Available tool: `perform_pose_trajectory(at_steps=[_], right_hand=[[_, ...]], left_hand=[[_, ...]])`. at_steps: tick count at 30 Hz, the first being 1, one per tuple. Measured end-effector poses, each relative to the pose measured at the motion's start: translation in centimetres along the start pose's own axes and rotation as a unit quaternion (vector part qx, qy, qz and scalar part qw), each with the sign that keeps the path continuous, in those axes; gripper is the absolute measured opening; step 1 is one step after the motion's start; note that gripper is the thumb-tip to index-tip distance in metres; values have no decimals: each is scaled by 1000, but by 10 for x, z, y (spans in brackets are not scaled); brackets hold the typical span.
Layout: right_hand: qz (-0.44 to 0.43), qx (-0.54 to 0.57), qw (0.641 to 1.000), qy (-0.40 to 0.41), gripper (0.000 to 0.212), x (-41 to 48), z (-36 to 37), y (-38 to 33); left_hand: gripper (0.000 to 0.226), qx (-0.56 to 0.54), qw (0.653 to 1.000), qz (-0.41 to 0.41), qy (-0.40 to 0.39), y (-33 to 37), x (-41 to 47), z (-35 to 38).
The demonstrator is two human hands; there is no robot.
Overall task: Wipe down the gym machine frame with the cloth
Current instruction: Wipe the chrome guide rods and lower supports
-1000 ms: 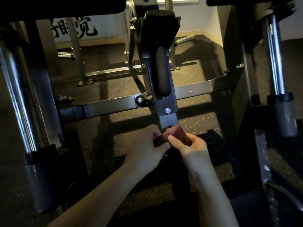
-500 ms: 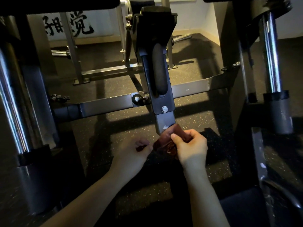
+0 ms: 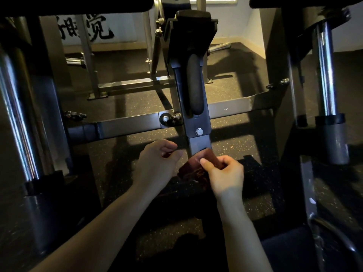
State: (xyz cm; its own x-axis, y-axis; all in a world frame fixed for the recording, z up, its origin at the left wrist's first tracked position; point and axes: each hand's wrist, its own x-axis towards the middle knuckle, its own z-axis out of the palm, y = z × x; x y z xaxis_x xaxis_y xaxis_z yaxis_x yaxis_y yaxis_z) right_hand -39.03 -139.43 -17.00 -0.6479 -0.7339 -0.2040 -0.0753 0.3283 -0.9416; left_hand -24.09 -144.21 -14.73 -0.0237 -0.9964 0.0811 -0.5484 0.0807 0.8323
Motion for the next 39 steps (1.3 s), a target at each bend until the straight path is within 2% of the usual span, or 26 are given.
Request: perform_pose_trajectory(at_steps=[4,6,8,9,11,13,15,18,20,22,24,28,31,33,35,36,37,39], right_hand=[[-38,39,996,71,16,2,8,-10],[-55,10,998,23,19,0,11,-8],[-33,-34,998,-43,21,-3,9,-7],[-22,-54,997,-44,21,-2,4,-6],[-13,-59,998,24,21,5,-7,-3],[-19,-14,993,112,15,10,-19,-1],[-29,46,990,133,8,13,-27,-2],[-40,120,992,30,12,14,-23,-11],[-64,85,993,-49,13,11,-11,-19],[-83,5,994,-72,14,9,2,-19],[-76,-49,995,-32,17,12,6,-17],[-29,4,995,94,16,20,-4,-15],[-14,27,987,156,12,22,-11,-12],[-73,67,988,117,12,22,-13,-12],[-129,59,990,-5,13,18,-6,-17],[-140,21,988,-54,11,14,0,-18],[-144,-28,987,-67,11,11,4,-19],[-133,-91,987,13,16,11,9,-17]], left_hand=[[11,7,1000,2,-1,1,1,-2],[11,9,1000,5,0,4,3,-2],[13,4,1000,0,9,8,6,-2],[14,0,1000,-5,17,10,8,-2],[15,-15,999,-14,31,14,12,-1],[19,-21,999,-16,25,18,16,0],[25,-10,1000,-13,2,20,19,2],[31,-22,1000,-19,-5,22,22,4],[32,-37,999,-18,3,24,25,5],[36,-44,999,-12,13,28,29,7],[39,-56,998,-19,18,32,32,12],[43,-72,996,-43,23,36,34,20],[43,-60,997,-36,21,37,31,22],[43,-68,997,-41,25,36,31,21],[41,-82,995,-51,29,33,34,21],[39,-87,994,-59,29,31,36,21],[39,-93,993,-67,27,30,37,21],[40,-103,992,-72,19,27,38,21]])
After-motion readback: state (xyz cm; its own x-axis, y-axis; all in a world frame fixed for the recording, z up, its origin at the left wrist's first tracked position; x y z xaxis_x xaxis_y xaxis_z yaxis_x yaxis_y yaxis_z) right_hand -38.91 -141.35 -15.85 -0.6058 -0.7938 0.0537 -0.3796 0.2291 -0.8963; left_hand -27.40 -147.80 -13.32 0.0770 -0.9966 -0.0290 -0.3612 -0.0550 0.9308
